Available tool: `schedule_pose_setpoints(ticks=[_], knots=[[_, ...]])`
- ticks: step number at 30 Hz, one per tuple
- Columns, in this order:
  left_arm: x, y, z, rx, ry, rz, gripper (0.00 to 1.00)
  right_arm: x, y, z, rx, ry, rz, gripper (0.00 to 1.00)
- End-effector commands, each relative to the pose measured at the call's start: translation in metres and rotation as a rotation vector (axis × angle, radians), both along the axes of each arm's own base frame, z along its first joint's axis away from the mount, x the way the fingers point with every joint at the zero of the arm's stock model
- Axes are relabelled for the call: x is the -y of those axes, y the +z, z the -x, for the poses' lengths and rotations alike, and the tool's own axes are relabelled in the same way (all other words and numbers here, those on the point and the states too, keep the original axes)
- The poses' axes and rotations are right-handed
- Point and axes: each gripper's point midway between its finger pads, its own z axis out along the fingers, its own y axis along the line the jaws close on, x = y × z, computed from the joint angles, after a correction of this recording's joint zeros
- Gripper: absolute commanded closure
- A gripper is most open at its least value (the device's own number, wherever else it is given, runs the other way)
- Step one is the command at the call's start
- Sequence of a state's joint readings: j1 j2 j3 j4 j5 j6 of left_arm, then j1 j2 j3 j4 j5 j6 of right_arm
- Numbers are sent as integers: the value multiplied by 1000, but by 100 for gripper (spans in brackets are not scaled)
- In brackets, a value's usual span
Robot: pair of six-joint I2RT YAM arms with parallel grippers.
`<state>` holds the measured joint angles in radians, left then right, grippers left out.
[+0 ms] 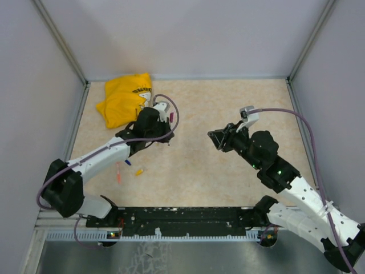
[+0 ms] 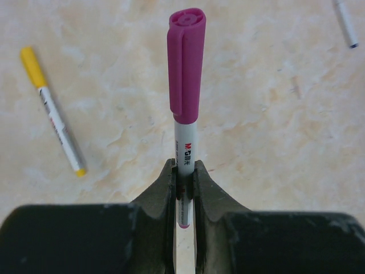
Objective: Insert the pens into the pen caps
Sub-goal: Place the pen at the center of the board.
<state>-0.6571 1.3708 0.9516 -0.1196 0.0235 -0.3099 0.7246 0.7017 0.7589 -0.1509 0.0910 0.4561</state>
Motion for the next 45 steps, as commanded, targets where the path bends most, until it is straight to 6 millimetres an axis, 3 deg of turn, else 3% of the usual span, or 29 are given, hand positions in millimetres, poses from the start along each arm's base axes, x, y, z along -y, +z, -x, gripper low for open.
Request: schedule_pose_setpoints(ticks=[1,6,14,27,38,45], knots=[[-20,-37,-11,-90,63,-115,100,-6,7,4,1,25,-30,64],[-27,-72,-29,-193,108,-213,100,-4,1,3,-13,11,-18,65],[-21,-106,-49,-308,102,-285,100,3,-3,4,-18,-16,-2,65],[-38,-121,-69,-353,238,-362,100,7,-11,3,-32,-31,9,65],[-40,-129,-77,-365,282,-380,100,7,-15,3,-44,-32,16,65],[-38,-135,-78,-379,285,-382,93,7,-19,4,-57,-34,21,65]])
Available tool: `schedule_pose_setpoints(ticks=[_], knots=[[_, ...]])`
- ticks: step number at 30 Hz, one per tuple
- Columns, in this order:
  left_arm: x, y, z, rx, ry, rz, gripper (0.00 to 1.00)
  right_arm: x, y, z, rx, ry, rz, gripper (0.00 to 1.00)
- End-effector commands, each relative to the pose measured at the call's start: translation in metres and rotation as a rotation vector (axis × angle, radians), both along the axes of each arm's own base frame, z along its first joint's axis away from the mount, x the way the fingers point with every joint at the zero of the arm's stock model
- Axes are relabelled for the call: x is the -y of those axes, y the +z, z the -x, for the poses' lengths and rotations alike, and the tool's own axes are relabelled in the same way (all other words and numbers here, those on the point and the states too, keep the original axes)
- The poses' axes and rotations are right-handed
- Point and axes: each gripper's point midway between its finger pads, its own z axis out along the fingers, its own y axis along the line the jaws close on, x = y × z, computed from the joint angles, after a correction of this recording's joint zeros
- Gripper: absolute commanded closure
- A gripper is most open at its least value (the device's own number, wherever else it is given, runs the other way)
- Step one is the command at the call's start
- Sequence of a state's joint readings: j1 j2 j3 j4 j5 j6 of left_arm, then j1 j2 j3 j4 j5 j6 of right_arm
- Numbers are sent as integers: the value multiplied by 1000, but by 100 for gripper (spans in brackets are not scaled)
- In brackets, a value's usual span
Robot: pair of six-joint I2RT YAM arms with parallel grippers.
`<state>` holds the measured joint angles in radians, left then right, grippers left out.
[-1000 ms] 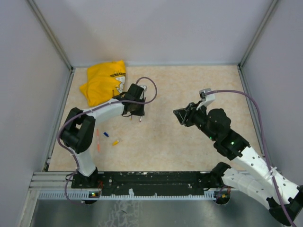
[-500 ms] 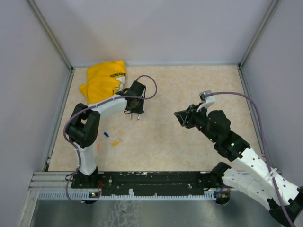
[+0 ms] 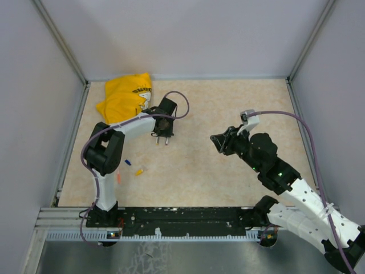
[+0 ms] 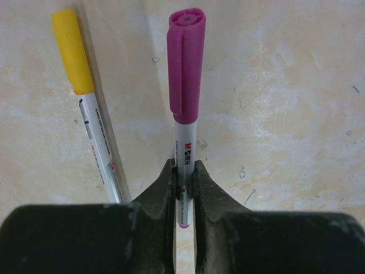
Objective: Insert the pens into the pen caps
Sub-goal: Place the pen at the center of the board.
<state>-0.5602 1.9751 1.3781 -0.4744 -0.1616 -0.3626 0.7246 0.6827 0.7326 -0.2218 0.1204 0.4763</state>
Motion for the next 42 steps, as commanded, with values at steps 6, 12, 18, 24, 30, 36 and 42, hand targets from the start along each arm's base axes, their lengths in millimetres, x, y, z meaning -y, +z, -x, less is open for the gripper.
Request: schedule_pose_setpoints(ticks=[6,12,18,24,30,36,42], knots=[[1,-3,-9,0,26,-3,83,-2,5,1,8,2,-18,65],[4,-4,-8,-6,19,13,77,-1,1,3,-2,5,-8,65],[6,5,-10,11,4,20,71,-2,0,1,-4,0,-11,65],[8,32,-14,61,-7,50,68,-4,0,0,-6,4,-10,65],[11,75,-15,153,-48,98,64,-4,-6,0,-15,0,-8,65],[5,113,-9,240,-74,123,57,-6,-13,-1,-30,0,-10,65],[-6,136,7,291,-86,137,57,-7,-21,-3,-52,-3,7,65]])
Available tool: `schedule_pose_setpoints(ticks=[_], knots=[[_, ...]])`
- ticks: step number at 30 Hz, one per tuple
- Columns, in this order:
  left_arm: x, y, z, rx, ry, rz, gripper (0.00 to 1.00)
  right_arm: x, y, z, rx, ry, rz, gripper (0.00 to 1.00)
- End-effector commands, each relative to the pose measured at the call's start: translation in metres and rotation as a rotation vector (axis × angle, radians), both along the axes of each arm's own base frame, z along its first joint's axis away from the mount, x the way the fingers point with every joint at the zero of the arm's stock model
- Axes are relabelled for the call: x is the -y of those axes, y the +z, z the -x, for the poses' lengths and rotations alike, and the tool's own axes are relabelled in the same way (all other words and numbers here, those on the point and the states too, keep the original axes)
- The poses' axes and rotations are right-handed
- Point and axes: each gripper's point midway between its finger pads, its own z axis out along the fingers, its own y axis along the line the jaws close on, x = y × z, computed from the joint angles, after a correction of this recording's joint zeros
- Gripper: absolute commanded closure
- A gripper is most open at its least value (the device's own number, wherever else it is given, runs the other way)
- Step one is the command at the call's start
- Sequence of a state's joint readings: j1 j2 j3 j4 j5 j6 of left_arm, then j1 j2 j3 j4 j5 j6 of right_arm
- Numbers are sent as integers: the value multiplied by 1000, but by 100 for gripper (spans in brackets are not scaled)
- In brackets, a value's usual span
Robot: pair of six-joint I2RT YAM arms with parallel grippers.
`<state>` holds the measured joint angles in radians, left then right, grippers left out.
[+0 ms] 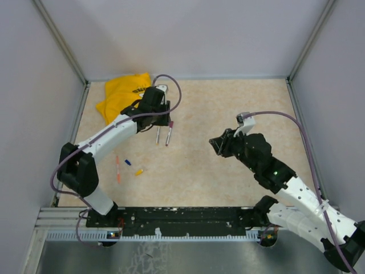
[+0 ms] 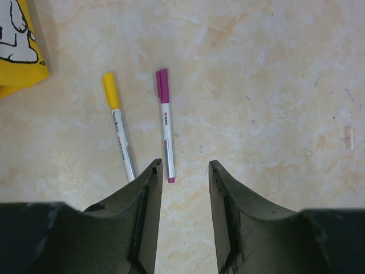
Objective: Insert the pens into the pen caps
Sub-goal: Place the pen at the center of the board, then pick up the pen from the center of the board.
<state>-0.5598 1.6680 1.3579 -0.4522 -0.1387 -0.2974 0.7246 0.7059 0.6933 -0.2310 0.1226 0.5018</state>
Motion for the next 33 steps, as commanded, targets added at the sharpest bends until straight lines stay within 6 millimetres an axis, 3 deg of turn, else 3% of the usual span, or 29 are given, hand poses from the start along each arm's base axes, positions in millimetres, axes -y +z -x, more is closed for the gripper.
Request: schedule_pose_setpoints(ticks=[1,4,7,15,17,19,28,33], knots=[[-9,11,15,30,-35,6,57,-6,4,-3,8,4,-17,65],[-10,13,28,19,-55,32,55,-9,-6,-4,-25,4,2,65],[-18,10,41,-5,-42,28,44,-14,-16,-6,-56,18,18,65],[-39,-2,66,-30,5,17,26,-10,-55,-19,-217,-93,98,61],[-43,-4,68,-39,21,16,19,-10,-64,-22,-254,-117,121,60],[-48,-6,70,-54,45,12,2,-9,-72,-24,-285,-133,147,57],[-59,-9,68,-101,140,51,0,-4,-107,-31,-440,-179,304,44],[-77,-21,64,-163,222,25,0,2,-125,-38,-520,-164,350,39]])
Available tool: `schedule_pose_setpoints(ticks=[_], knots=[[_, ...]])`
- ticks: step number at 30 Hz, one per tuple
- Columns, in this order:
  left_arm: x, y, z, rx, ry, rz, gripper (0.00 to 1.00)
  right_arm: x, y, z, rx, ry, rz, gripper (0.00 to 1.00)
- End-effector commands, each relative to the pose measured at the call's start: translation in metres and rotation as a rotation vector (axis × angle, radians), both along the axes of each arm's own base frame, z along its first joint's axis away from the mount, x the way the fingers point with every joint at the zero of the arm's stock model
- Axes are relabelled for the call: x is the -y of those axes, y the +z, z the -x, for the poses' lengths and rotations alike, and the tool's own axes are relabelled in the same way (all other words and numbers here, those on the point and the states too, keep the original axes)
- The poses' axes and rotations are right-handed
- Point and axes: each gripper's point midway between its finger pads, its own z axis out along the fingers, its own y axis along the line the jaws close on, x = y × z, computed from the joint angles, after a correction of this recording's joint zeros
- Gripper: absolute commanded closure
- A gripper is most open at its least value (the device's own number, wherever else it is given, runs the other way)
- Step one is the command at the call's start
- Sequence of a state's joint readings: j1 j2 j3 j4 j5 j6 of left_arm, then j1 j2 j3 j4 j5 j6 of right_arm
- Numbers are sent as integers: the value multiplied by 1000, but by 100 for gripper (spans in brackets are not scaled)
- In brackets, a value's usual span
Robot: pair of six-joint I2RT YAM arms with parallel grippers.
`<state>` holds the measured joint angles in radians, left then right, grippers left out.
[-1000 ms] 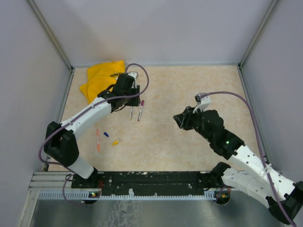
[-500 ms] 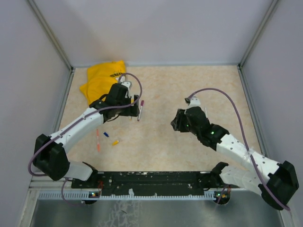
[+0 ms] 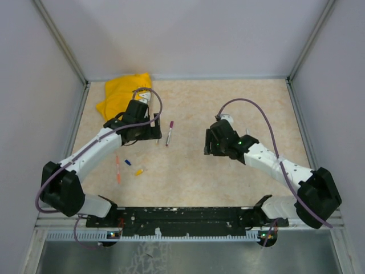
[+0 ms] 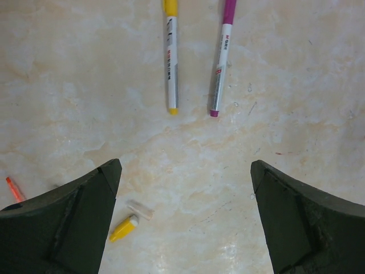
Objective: Insert the pens into the pen caps
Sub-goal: Pick up the pen from the center of the board.
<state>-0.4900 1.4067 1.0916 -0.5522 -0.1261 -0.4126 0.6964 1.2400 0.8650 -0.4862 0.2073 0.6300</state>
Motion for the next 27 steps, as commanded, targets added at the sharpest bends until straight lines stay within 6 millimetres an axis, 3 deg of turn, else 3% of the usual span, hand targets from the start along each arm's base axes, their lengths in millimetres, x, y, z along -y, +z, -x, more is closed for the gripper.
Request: schedule_pose_setpoints(ticks=[1,14,27], knots=[[-18,-4,-3,-50,98,-14,0,3,2,-9,-33,5,8,39],[-98,-11,3,-82,333,73,0,19,-6,-16,-16,-20,97,39],[-116,-10,9,-34,355,52,0,55,-8,-18,-21,-185,94,39]])
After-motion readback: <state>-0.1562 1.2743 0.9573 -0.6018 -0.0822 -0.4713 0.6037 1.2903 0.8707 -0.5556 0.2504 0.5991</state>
